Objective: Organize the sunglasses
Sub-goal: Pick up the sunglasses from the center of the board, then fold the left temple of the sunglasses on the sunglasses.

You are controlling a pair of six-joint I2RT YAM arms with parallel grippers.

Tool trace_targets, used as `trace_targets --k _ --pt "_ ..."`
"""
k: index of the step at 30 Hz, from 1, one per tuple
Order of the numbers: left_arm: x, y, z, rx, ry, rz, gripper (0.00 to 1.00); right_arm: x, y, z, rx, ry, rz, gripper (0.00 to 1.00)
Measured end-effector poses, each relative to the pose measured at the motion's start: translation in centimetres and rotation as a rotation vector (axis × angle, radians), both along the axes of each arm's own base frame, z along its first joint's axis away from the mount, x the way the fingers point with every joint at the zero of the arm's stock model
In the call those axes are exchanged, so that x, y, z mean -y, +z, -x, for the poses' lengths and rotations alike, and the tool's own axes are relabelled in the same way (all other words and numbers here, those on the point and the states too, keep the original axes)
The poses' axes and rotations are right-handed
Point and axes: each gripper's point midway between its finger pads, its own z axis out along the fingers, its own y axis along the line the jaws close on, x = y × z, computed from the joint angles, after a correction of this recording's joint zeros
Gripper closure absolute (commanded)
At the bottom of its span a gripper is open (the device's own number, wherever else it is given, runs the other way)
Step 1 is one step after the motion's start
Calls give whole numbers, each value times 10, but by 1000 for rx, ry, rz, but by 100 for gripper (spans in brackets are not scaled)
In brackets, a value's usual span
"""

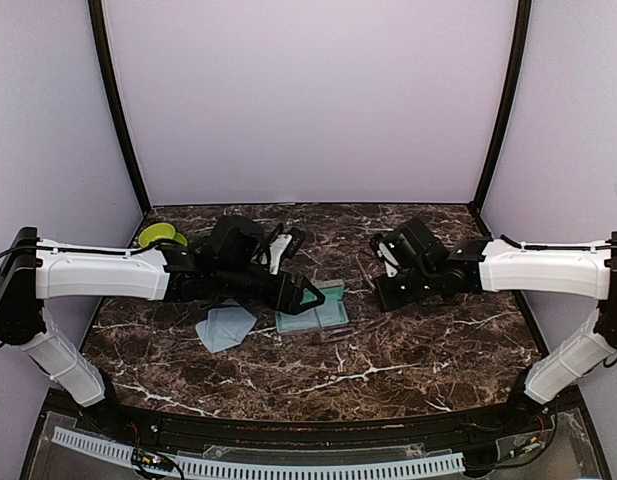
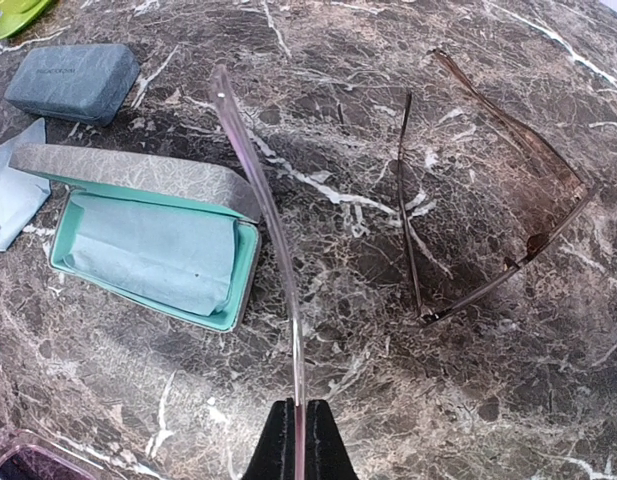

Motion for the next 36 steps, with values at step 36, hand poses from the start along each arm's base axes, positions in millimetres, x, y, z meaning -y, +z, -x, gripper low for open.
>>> trace_targets --k 36 --pt "44 -31 9 -80 -135 -75 27 -8 -2 2 -18 21 -31 100"
